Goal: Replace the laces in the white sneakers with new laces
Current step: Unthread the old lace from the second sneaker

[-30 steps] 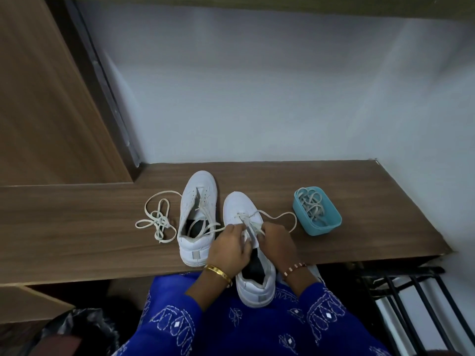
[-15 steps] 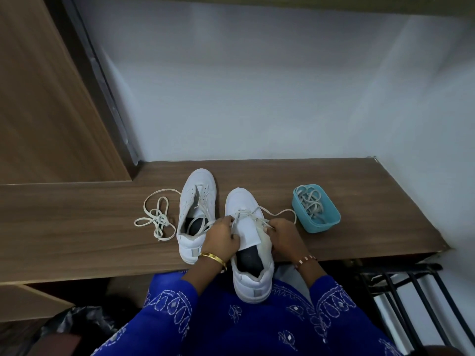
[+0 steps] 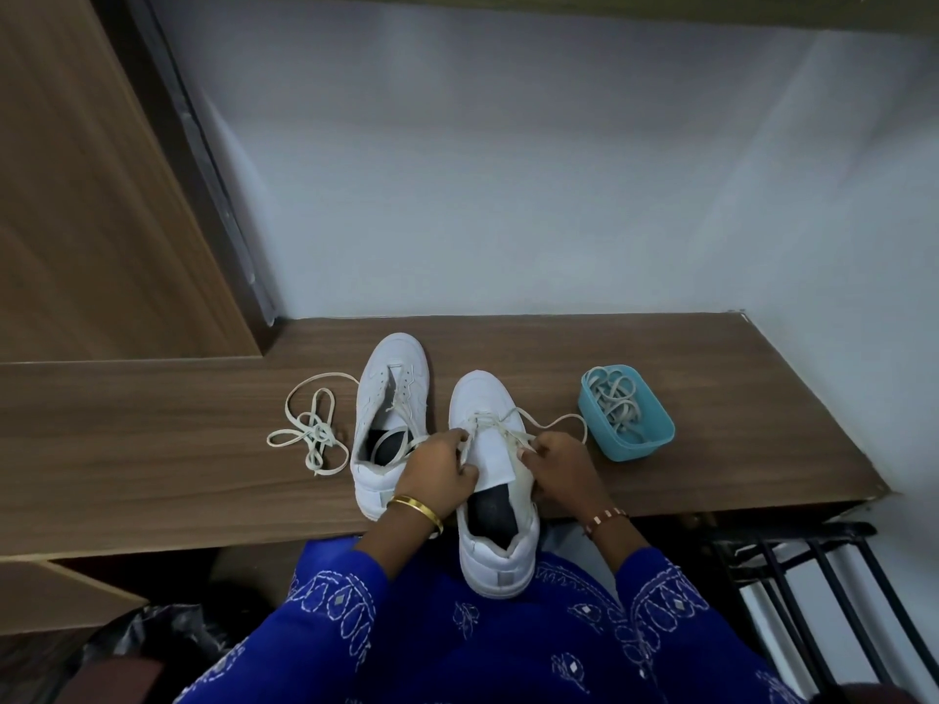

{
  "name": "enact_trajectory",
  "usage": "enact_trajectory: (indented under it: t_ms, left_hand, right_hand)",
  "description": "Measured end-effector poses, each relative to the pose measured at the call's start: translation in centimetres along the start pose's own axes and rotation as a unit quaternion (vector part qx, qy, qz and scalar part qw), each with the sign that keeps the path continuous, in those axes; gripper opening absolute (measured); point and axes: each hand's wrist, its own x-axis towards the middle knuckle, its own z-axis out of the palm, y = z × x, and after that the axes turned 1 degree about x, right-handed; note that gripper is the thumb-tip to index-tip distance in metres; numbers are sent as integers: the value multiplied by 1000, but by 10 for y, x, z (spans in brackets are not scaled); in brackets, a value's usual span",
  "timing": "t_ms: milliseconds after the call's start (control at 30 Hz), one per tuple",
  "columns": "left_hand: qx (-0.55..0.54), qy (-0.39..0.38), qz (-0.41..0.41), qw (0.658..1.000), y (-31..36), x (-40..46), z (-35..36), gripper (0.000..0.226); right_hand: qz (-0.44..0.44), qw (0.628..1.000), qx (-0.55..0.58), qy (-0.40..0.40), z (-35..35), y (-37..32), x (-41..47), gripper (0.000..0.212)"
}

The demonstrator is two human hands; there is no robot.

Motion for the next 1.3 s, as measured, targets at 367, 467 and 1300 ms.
enact_trajectory:
  t_ms: [367, 467, 1300]
  left_hand:
    - [3, 20, 12, 1000, 1, -2, 10, 39]
    - [22, 22, 18, 999, -1, -2, 10, 36]
    - [77, 18, 30, 996, -3, -6, 21, 41]
  right_hand:
    - [-57, 996, -36, 51, 2, -16, 20, 20]
    - [-50, 994, -93, 34, 11, -17, 27, 23]
    - [-135, 982, -130, 30, 11, -28, 53, 22]
